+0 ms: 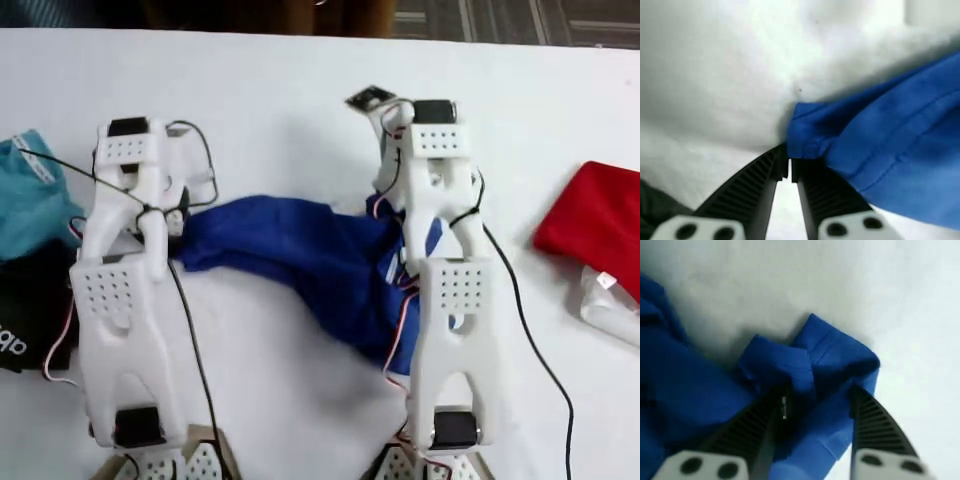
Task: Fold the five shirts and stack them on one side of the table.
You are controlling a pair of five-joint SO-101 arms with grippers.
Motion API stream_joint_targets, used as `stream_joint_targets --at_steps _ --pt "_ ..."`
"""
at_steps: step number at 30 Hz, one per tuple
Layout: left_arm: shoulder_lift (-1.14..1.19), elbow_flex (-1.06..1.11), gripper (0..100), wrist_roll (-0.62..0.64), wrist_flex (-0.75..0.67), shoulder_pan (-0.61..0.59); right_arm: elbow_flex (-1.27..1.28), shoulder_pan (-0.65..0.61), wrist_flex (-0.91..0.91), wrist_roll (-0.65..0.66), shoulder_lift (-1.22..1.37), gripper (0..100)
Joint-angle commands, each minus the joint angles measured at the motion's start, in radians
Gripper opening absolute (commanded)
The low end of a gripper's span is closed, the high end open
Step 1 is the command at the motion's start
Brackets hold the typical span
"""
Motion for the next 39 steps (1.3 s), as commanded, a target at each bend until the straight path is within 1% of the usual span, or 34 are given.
stream_joint_targets --at_steps 1,3,4,6,7,8,10,12,17,19,25,31,33,36,39 --pt "0.011 -0.008 3 -0.008 -0.015 -0.003 -0.035 0.03 0.018 -0.009 0.019 18.3" --pt "0.011 -0.008 3 -0.008 -0.015 -0.003 -0.035 0.044 0.018 -0.009 0.028 16.6" --pt "0.011 -0.008 3 -0.008 -0.015 -0.003 -0.037 0.047 0.018 -0.009 0.03 13.0" --pt "0.011 -0.008 3 -0.008 -0.015 -0.003 -0.061 0.061 0.018 -0.011 0.025 1.3" --pt "0.011 -0.008 3 -0.008 -0.015 -0.003 -0.081 0.067 0.018 -0.011 0.024 1.5" --pt "0.011 -0.008 3 -0.008 -0.015 -0.003 -0.101 0.077 0.019 -0.011 0.024 3.9" --pt "0.011 -0.008 3 -0.008 -0.015 -0.003 -0.149 0.097 0.022 -0.011 0.022 1.1" --pt "0.011 -0.007 3 -0.006 -0.014 -0.003 -0.187 0.12 0.024 -0.011 0.007 1.9" --pt "0.011 -0.007 3 -0.005 -0.012 -0.003 -0.135 0.174 0.024 -0.072 -0.179 1.8" --pt "0.011 -0.007 3 -0.005 -0.012 -0.003 -0.046 0.185 0.024 -0.074 -0.288 1.8" --pt "0.011 -0.007 3 -0.005 -0.012 -0.003 0.371 0.185 0.022 -0.072 -0.633 1.8" --pt "0.011 -0.007 3 -0.006 -0.012 -0.003 0.729 0.206 0.022 -0.072 -0.931 1.8" --pt "0.011 -0.007 3 -0.006 -0.012 -0.003 0.85 0.229 0.019 -0.072 -0.984 1.8" --pt "0.011 -0.007 3 -0.006 -0.012 -0.003 1.003 0.28 0.018 -0.072 -0.99 1.9" --pt "0.011 -0.007 3 -0.006 -0.012 -0.003 1.12 0.306 -0.05 -0.071 -0.99 1.9"
